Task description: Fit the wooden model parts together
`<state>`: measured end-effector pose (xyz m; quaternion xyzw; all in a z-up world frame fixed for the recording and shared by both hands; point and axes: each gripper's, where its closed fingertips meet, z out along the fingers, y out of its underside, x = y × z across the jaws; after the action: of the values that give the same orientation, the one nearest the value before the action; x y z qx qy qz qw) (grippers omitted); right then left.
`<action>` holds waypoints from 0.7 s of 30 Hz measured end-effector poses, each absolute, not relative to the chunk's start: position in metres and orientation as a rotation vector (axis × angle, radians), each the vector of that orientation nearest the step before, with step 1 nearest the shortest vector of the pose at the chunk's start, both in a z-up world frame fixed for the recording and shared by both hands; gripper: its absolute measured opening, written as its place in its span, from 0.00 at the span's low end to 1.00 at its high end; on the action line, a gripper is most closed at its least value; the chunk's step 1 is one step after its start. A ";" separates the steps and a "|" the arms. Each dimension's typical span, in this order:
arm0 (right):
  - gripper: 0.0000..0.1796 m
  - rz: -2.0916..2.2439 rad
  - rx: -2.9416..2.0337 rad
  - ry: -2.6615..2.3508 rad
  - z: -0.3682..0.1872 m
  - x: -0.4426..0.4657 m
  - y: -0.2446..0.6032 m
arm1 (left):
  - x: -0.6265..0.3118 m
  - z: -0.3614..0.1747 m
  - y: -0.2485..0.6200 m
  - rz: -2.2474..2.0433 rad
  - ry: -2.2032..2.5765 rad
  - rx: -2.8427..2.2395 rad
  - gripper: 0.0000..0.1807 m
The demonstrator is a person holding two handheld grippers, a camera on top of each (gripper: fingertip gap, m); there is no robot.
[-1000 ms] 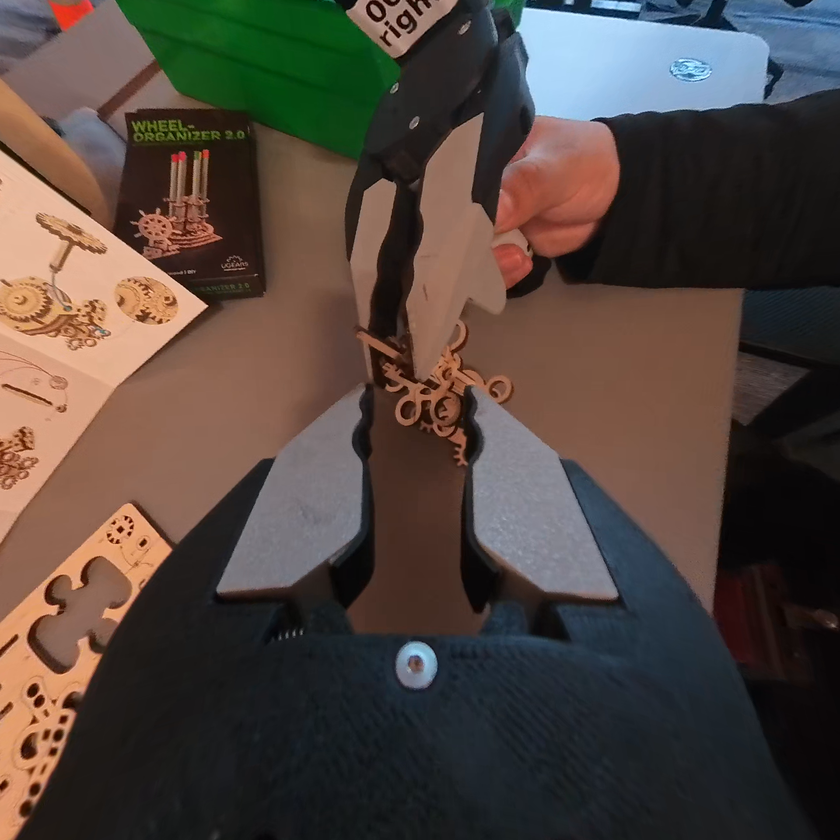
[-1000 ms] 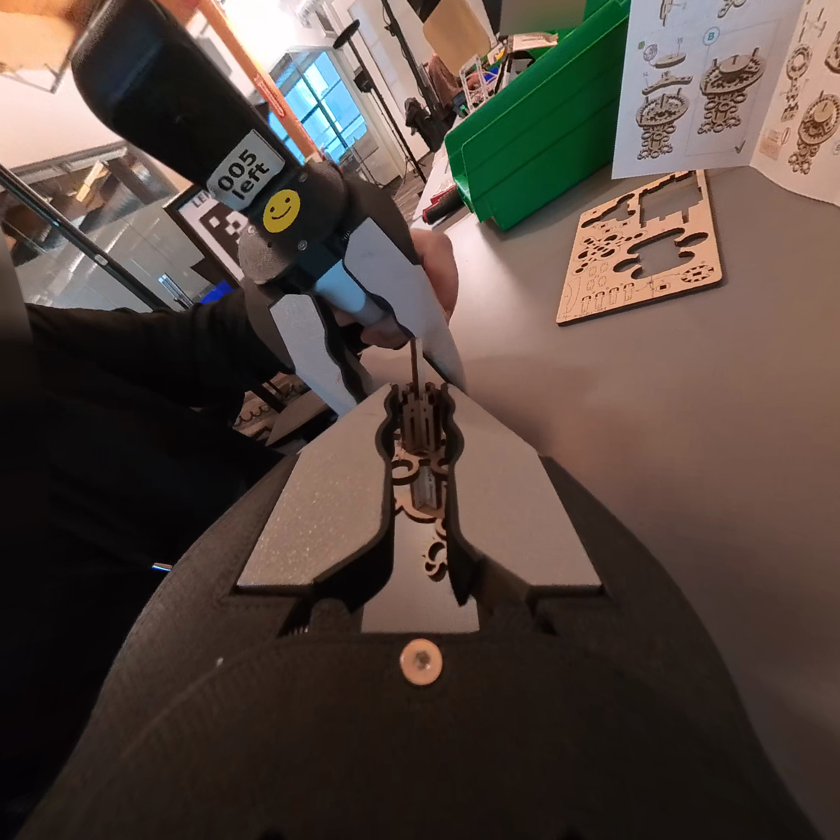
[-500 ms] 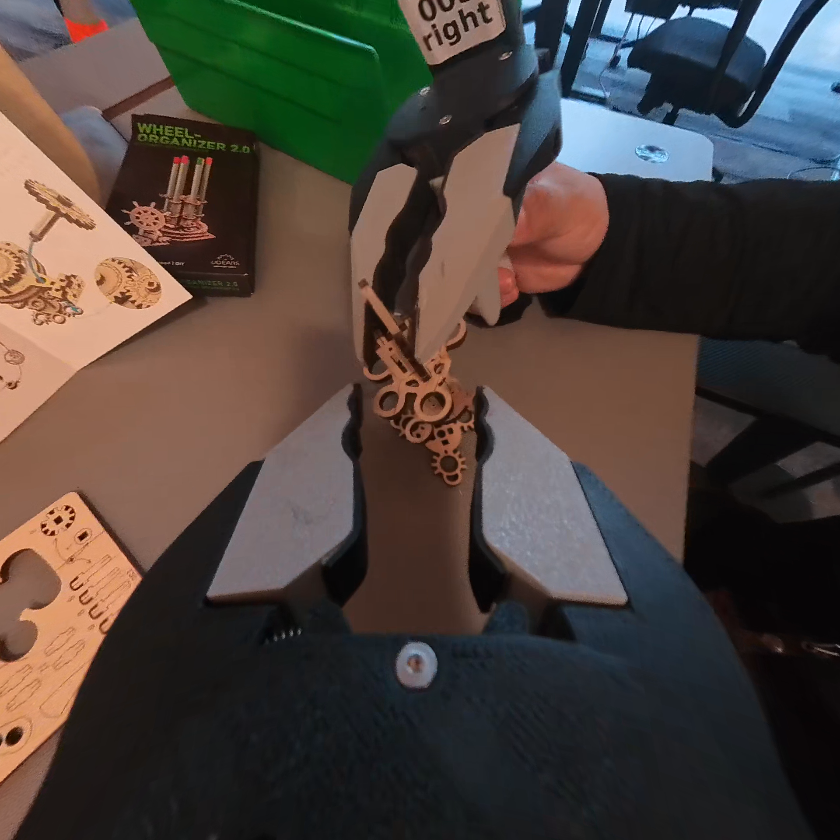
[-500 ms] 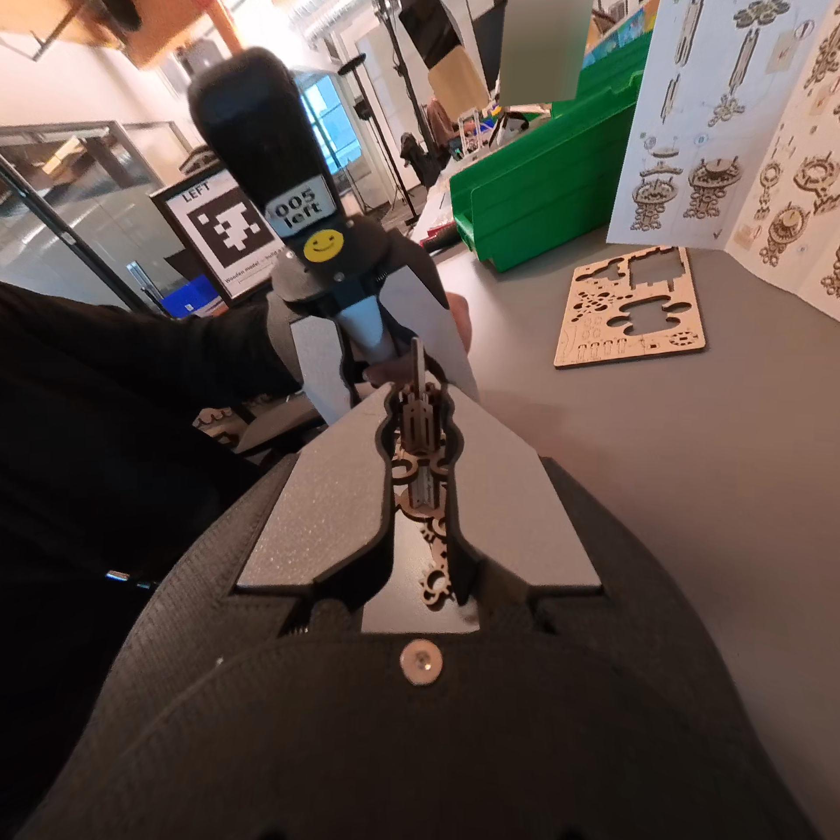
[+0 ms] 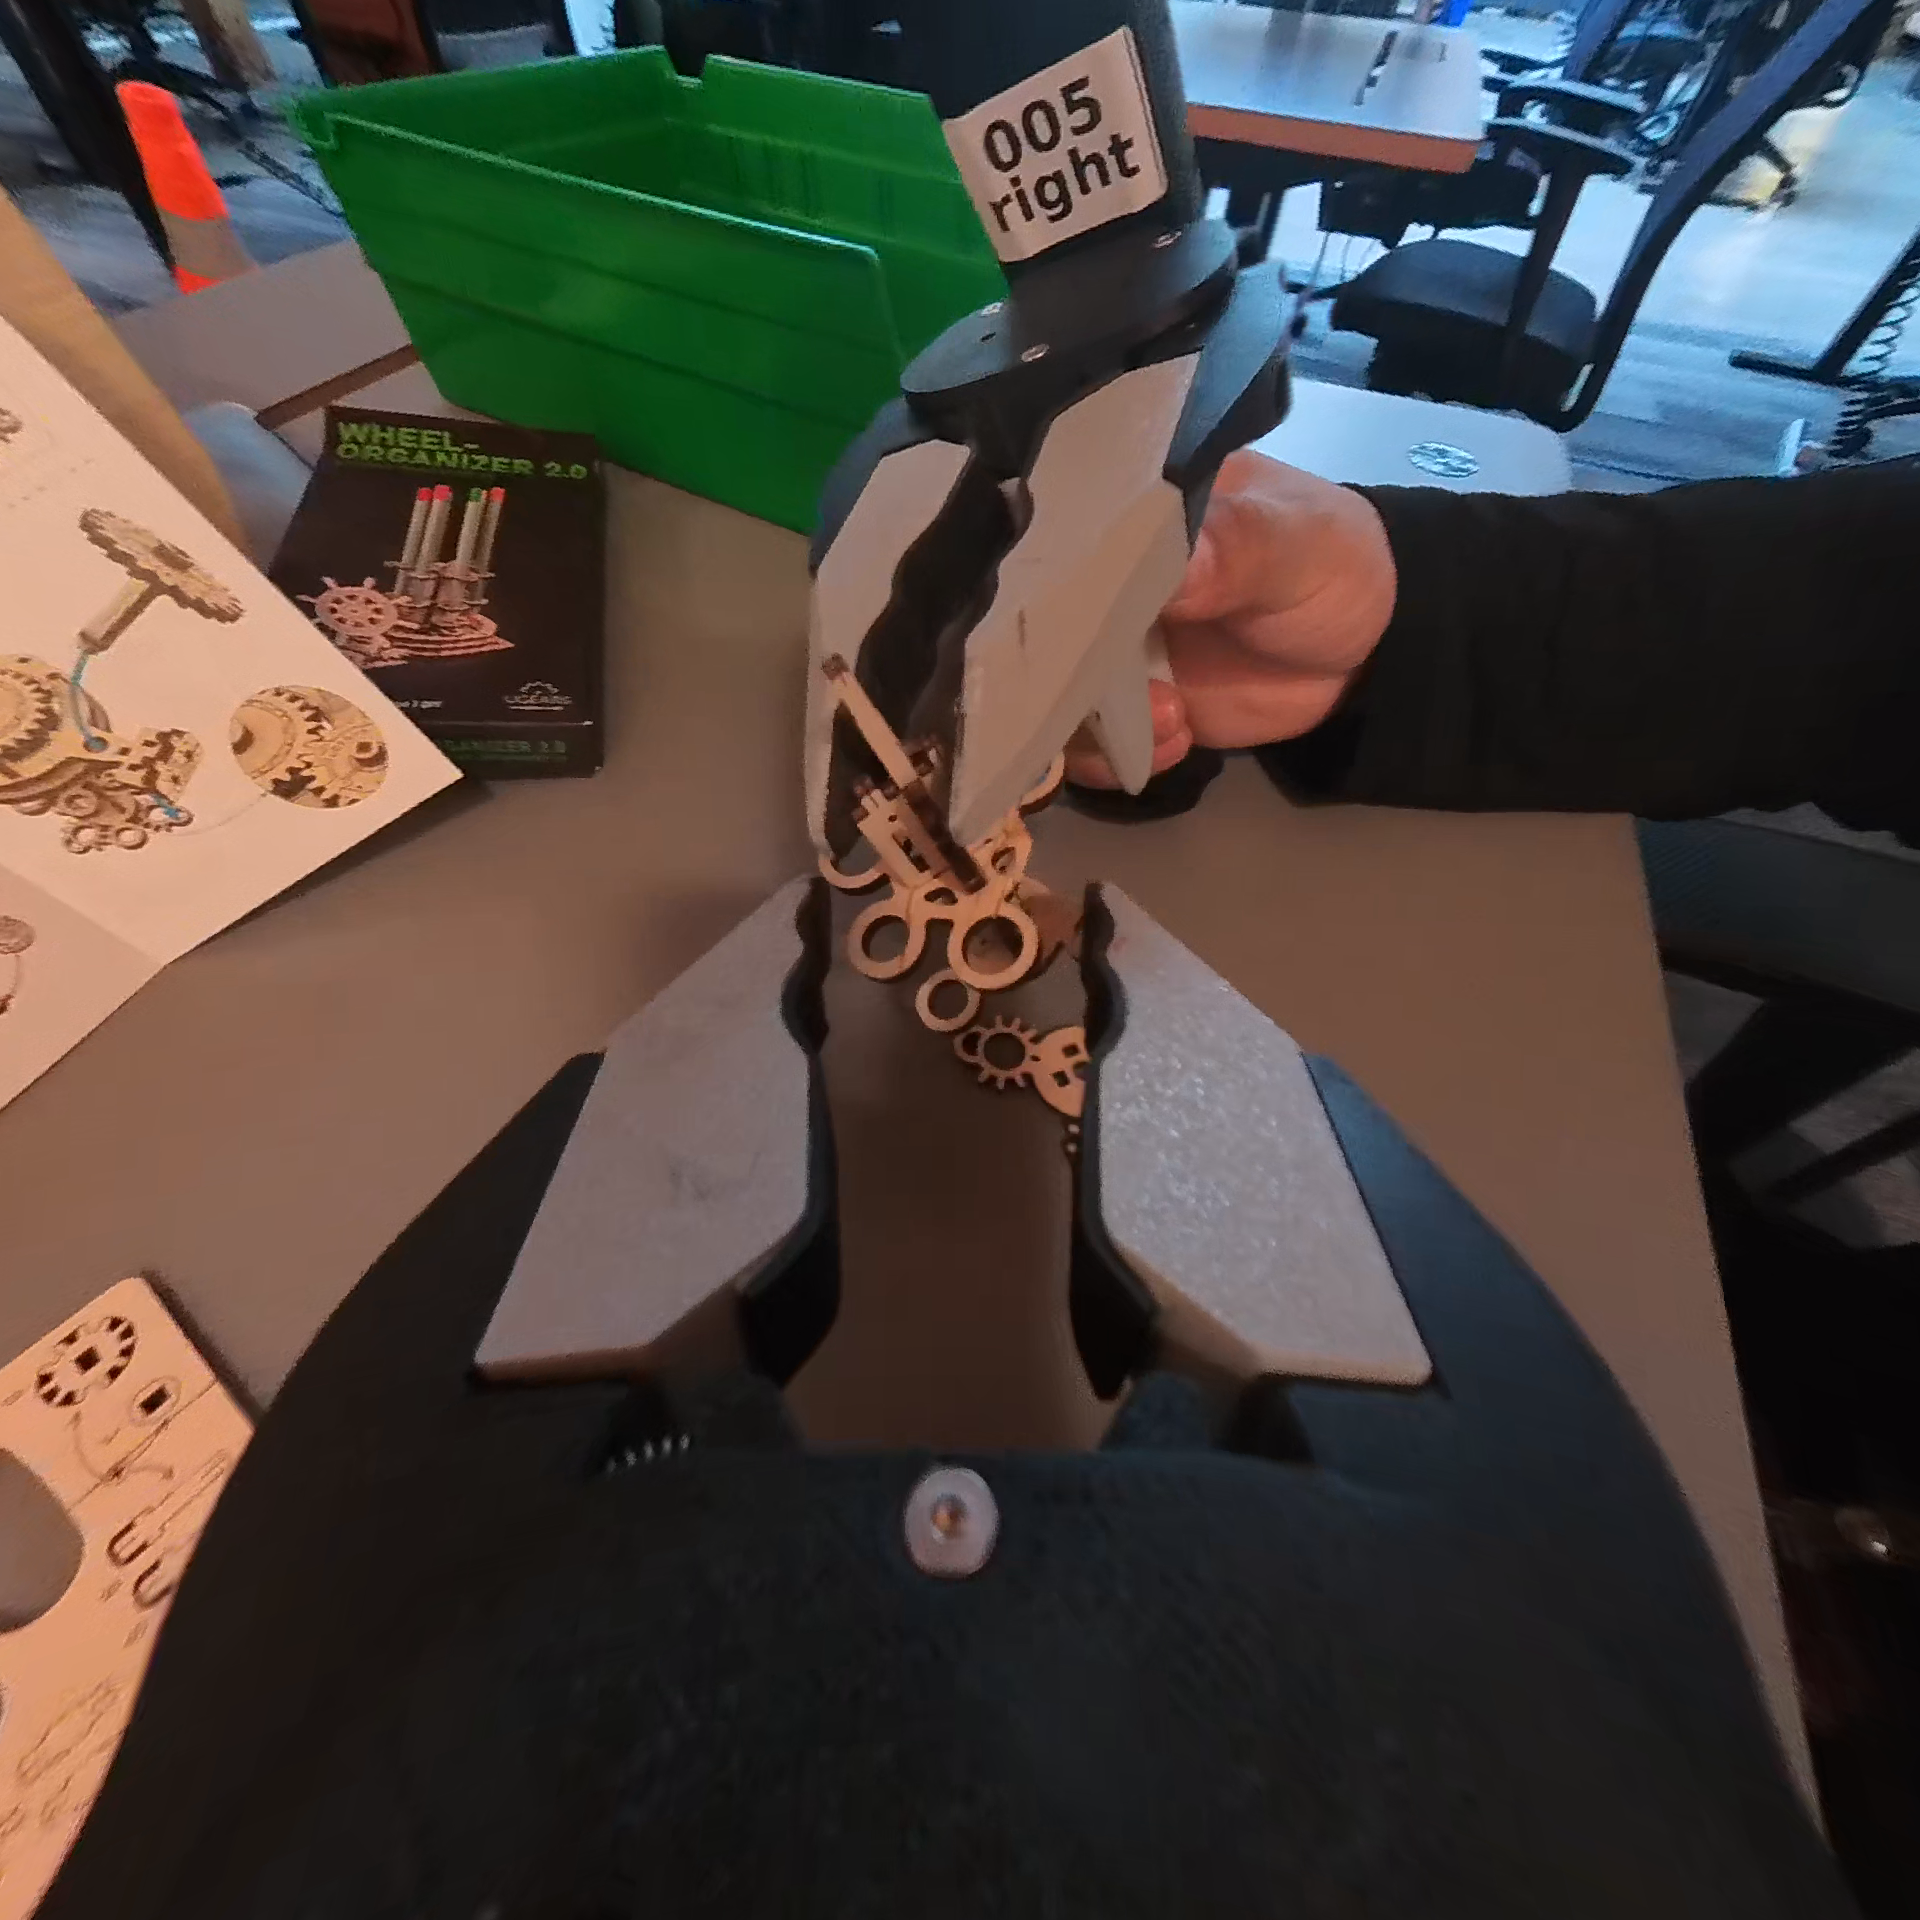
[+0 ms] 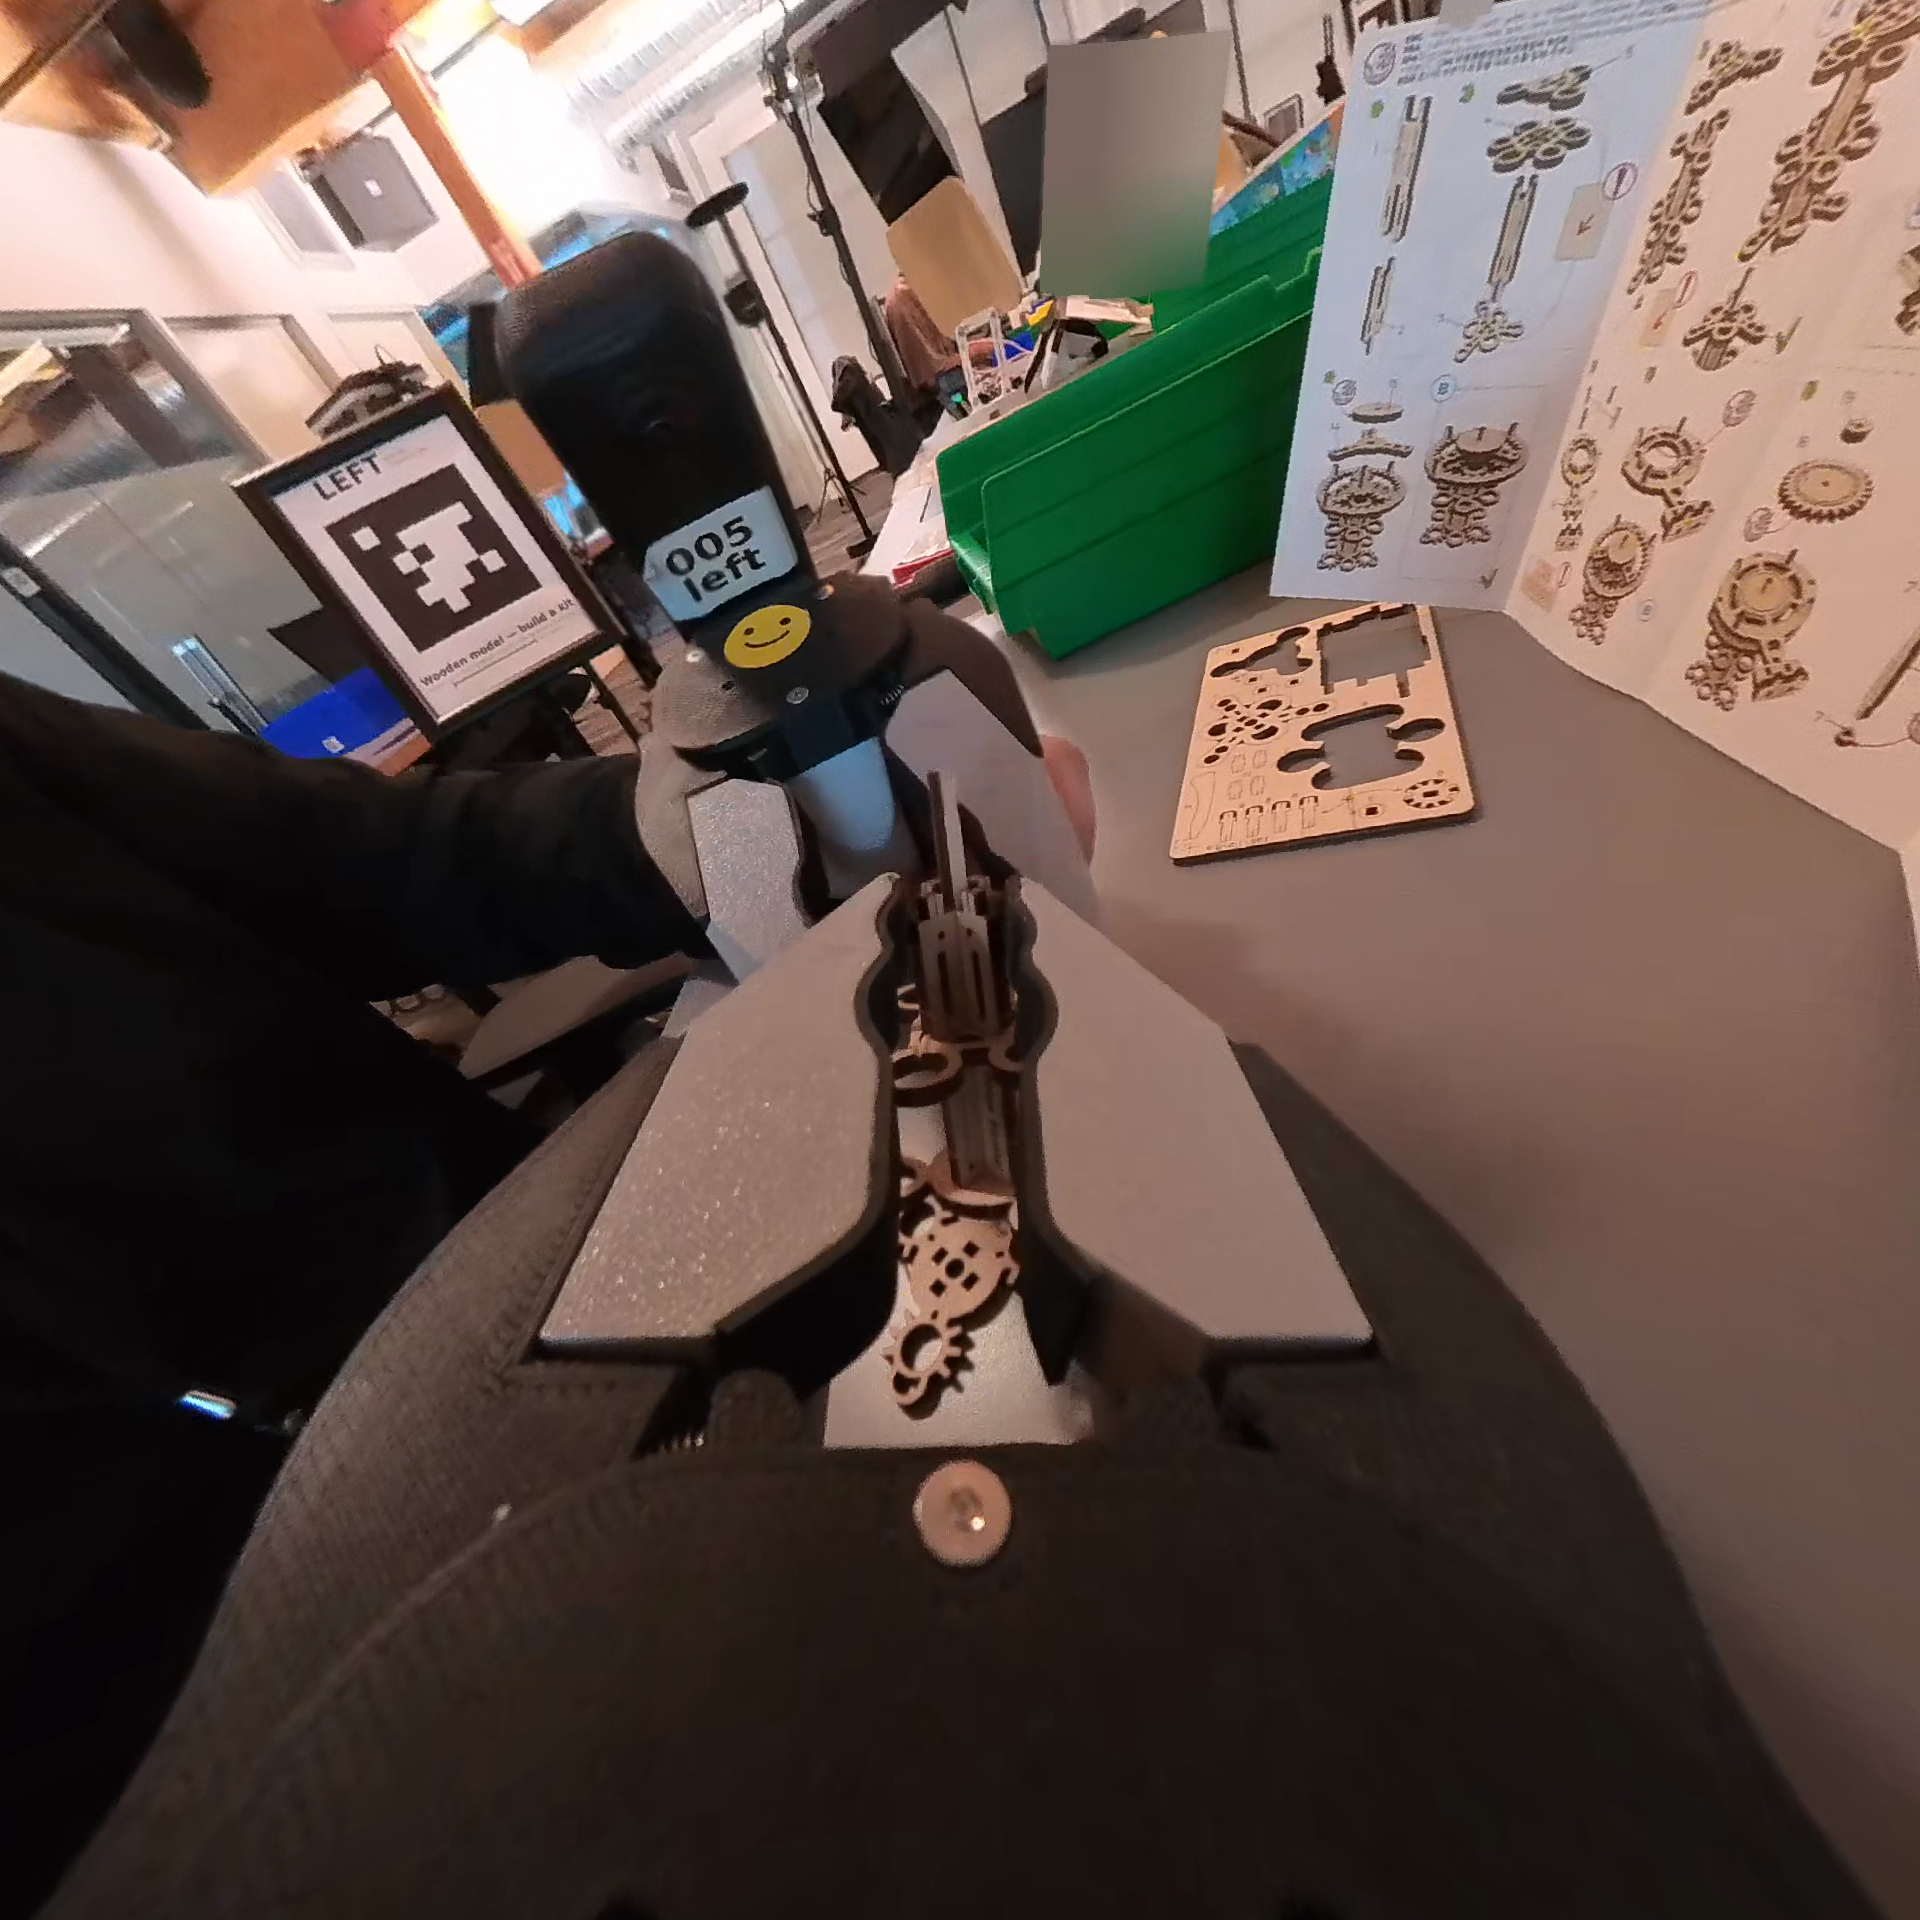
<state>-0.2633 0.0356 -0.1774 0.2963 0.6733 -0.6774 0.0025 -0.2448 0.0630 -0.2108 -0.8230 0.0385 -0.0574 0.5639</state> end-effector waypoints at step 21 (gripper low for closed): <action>0.08 -1.885 1.090 1.886 -0.197 -0.264 0.034 | -0.239 -0.228 0.051 -0.410 0.006 -2.051 0.18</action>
<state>-0.2639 0.0340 -0.1973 0.3753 0.6492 -0.6488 0.1298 -0.2391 0.0512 -0.2284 -0.8486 0.0025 -0.1698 0.5010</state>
